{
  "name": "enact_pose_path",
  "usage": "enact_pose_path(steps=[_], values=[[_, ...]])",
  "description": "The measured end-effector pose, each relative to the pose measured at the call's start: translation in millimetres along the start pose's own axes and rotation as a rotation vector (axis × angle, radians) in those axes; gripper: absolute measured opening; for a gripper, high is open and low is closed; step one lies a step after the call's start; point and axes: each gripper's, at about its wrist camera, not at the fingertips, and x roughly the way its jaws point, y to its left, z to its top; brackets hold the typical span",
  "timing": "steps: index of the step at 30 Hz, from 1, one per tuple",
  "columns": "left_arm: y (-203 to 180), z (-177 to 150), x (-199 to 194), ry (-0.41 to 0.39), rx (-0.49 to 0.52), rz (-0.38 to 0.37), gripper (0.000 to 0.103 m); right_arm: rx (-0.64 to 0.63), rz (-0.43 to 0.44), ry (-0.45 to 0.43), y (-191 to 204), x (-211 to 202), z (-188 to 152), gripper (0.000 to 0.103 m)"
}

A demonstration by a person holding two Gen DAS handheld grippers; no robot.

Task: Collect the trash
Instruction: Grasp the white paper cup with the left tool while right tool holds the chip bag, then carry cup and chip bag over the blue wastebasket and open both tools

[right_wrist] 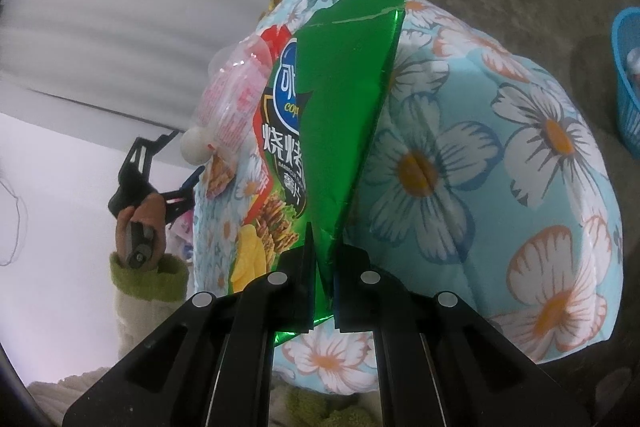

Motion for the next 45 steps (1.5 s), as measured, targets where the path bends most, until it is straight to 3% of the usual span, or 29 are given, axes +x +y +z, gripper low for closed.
enact_pose_path(steps=[11,19,32,41,45], values=[[2,16,36,-0.009,-0.059,0.065,0.074,0.011,0.028,0.012,-3,-2,0,0.005],[0,16,35,-0.040,-0.010,0.071,0.069,0.023,0.035,0.015,-6,-2,1,0.006],[-30,-3,-2,-0.116,0.237,0.014,0.067,0.061,0.069,-0.002,-12,-2,3,0.008],[-44,-19,-29,-0.147,0.309,-0.029,0.066,0.056,0.096,-0.019,-13,-8,3,0.004],[-52,-31,-42,-0.162,0.378,-0.010,0.066,0.057,0.110,-0.025,-14,-11,3,0.002]])
